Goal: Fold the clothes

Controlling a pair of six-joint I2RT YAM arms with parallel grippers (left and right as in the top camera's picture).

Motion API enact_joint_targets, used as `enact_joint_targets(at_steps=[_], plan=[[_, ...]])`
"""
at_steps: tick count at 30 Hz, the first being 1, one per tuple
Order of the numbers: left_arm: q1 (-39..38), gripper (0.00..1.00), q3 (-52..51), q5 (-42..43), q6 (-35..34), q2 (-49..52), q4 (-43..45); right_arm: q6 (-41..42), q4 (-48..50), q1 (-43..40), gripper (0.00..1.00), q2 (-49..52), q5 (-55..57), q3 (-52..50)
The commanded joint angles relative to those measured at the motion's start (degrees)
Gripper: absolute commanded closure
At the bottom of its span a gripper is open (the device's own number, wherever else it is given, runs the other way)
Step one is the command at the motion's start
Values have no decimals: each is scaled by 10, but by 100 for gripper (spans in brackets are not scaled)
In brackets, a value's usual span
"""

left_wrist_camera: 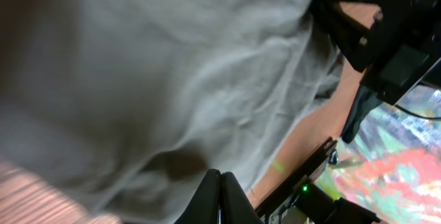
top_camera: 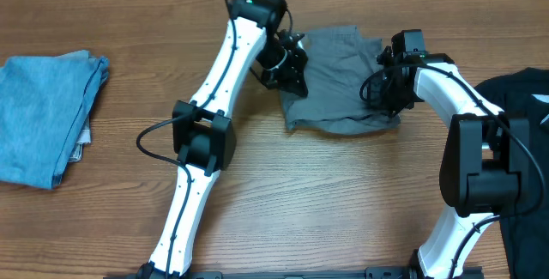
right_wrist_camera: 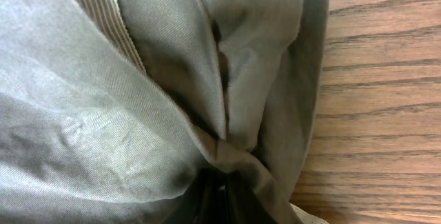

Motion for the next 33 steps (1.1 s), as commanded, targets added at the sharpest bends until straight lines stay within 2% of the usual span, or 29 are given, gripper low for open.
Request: enact_joint_targets(at_steps=[1, 4, 12, 19, 21, 25, 27, 30, 33], plan=[[-36, 96, -5, -83, -25, -16, -12, 3, -3, 3, 88, -2, -21, -18], [-49, 96, -11, -146, -52, -16, -22, 3, -3, 3, 88, -2, -21, -18], [-48, 96, -67, -148, -59, -16, -4, 3, -3, 3, 88, -2, -21, -18], [-38, 96, -215, -147, -58, -16, 87, 3, -3, 3, 87, -2, -21, -18], [-30, 96, -224, -145, -53, -16, 95, 3, -1, 3, 87, -2, -21, -18], [-13, 96, -165, -42, -12, -19, 72, 3, 3, 3, 87, -2, -21, -18], [7, 96, -66, -2, -6, -28, 57, 3, 3, 3, 87, -2, -21, -18], [41, 96, 17, 2, -42, -30, 103, 3, 3, 3, 87, -2, -21, -18], [66, 96, 9, -61, -90, -26, 167, 3, 3, 3, 87, -2, -21, -18]])
